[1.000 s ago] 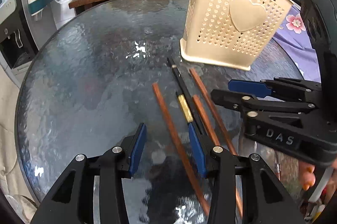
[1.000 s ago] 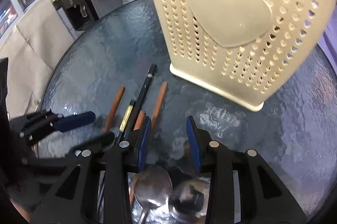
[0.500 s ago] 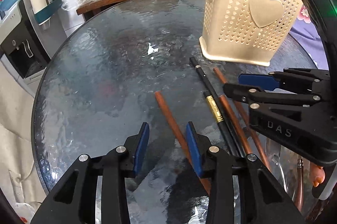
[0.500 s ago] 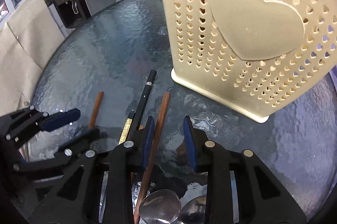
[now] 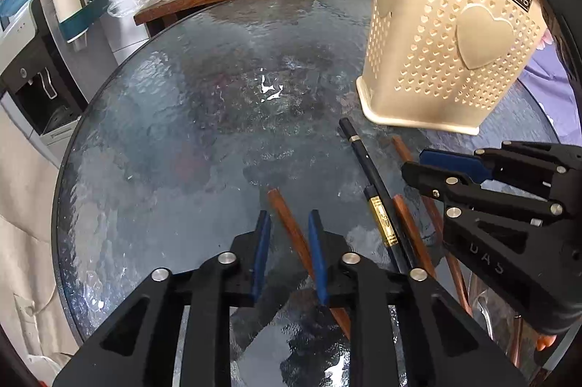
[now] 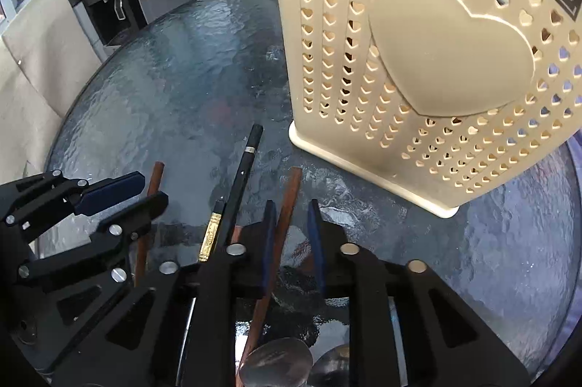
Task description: Organize utensils
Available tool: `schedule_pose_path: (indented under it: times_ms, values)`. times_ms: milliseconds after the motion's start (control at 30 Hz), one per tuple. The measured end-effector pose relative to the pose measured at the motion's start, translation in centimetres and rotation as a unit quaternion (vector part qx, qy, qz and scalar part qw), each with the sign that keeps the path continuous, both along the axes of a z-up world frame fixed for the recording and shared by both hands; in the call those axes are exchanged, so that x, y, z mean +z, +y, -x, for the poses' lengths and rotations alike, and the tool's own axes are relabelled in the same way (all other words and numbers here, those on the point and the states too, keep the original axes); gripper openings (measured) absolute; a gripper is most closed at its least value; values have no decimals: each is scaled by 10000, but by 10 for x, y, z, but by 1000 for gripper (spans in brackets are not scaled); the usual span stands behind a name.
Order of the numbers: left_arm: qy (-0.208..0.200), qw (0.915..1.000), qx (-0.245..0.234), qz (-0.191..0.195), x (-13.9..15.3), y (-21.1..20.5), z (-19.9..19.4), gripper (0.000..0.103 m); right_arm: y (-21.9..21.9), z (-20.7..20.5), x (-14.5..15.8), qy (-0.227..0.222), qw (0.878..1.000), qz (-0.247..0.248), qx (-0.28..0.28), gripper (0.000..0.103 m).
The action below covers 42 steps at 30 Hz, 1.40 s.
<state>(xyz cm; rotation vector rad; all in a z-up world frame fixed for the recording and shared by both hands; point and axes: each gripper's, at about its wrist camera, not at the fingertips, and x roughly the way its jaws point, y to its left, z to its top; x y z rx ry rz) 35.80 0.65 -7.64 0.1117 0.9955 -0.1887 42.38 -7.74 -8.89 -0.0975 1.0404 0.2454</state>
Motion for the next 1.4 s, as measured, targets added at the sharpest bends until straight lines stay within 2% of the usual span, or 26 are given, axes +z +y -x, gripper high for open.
schedule_pose_path:
  times_ms: [33,267,467,667,800,1067,1400]
  values:
    - [-7,10000,-7,8,0,0,0,14,2,1,0,-11,10000,32,-19,11]
    - [22,9998,-128,168,0,-4,6,11,7,6,0,38,10000,57,-54,11]
    - [-22,9999,-119,32,-2,-14,10,11,10,3,-1,59,9999,29,-113,10]
    - [74,9991,59,413,-1,-9,6,7,-4,6,-2,61,9990,-413,-188,9]
    - [11,9983,117,570,2,-6,6,6,-9,12,1,-97,9977,-652,-135,8]
    - [-341,9965,142,752,29,0,15,6,-23,24,21,-455,9935,-1039,-103,8]
    - [-727,9928,89,946,61,1,27,6,-38,51,60,-997,9829,-1548,31,8]
